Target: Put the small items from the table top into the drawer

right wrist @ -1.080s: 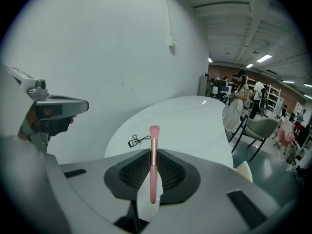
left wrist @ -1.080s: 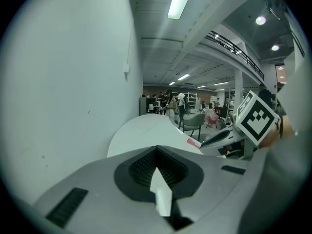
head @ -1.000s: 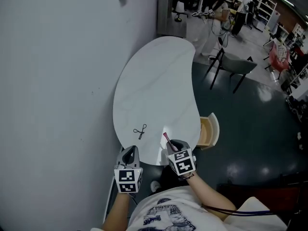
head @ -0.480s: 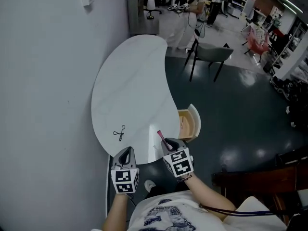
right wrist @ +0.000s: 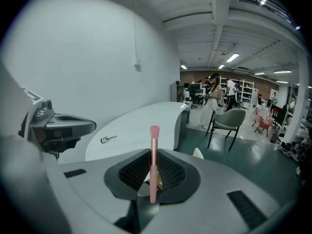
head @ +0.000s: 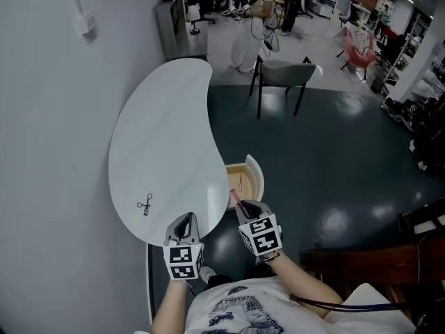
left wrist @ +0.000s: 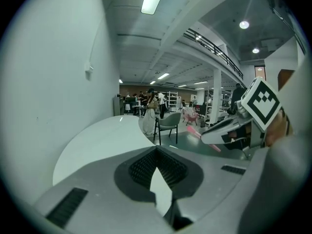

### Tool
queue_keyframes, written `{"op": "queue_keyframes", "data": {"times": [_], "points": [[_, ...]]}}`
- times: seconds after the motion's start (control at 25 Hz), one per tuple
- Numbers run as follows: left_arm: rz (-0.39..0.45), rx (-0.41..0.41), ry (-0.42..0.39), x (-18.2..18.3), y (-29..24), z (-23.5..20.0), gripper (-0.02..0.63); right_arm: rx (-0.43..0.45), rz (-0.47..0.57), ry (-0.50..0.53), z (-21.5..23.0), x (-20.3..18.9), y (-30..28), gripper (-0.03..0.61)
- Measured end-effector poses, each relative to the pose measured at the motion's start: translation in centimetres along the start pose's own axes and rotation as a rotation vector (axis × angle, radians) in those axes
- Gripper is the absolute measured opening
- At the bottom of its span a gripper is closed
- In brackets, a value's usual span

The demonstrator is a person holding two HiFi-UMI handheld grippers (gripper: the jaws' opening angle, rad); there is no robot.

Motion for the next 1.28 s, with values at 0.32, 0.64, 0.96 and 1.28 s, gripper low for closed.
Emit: {"op": "queue_keyframes", "data": {"times": [0.32,0.64,0.96,1.28], "points": [[0.005,-0.005,-0.043,1.6,-3.7,9.1,0.020,0.014,0.028,-0.021,8.5,-2.1,3.1,0.060],[-0.013,0.013,-0.043,0.7,-7.5,16.1,0.020,0.064,0.026,-0.024,14.7,-5.1,4.6,0.060],[-0.019,0.057,-0.045,0.6,-9.0,19.4,0.020,0.101,0.039,-0.030,18.0,-6.2,5.3,0.060],[-0.053,0.089,-0.047,0.1,-9.3,19.3,0.020,0.102,0.044,-0.033,18.8,-6.7,4.9,0.060]]}}
Point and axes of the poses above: the fingertips, and each gripper's own axes: y backward along the fingers, z to its right, x out of its top, the point moved 4 cm from there along y, backward along the fingers, and after that the axes turned 6 degrees about y, right-handed, at the moved point
